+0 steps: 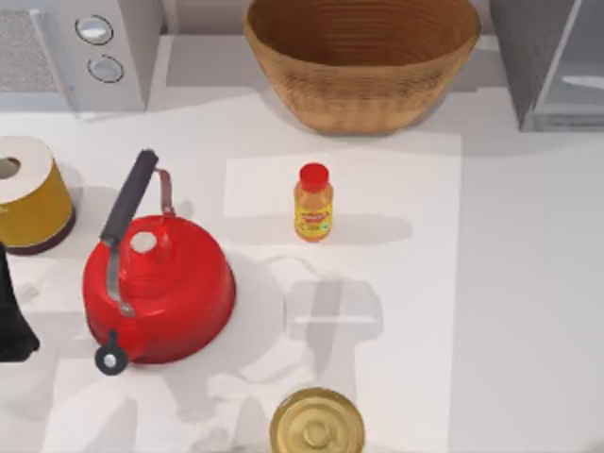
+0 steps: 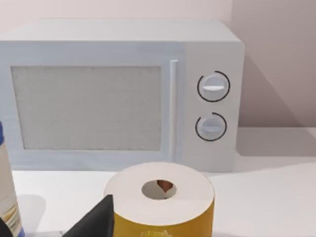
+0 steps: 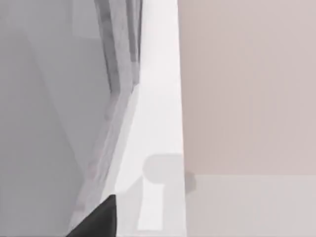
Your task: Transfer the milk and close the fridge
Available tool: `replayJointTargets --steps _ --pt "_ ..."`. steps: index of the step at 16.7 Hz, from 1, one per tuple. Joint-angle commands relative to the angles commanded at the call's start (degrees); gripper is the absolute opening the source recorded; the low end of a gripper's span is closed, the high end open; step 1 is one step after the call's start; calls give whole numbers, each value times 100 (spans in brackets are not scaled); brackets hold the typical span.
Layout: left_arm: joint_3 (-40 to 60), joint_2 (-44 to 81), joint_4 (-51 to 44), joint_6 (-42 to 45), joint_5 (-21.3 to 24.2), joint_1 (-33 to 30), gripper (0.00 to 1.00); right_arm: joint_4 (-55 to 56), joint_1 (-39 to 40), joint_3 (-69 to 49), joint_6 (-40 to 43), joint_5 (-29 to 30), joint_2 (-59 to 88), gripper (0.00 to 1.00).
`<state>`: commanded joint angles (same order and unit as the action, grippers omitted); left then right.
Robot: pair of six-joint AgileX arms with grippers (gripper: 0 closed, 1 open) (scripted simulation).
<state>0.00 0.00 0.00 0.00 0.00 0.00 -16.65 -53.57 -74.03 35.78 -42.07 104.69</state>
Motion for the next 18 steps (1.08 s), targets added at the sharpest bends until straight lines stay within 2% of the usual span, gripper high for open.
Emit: replayJointTargets --steps 6,9,12,18 --pt "0 0 0 0 0 0 100 59 3 16 -46 13 -35 100" --pt "0 0 0 0 0 0 100 248 350 86 -281 301 -158 100" --pt "0 0 0 0 0 0 100 559 1162 326 -879 978 -328 100" --pt "0 0 0 0 0 0 100 1258 3620 1148 -2569 2884 -714 100"
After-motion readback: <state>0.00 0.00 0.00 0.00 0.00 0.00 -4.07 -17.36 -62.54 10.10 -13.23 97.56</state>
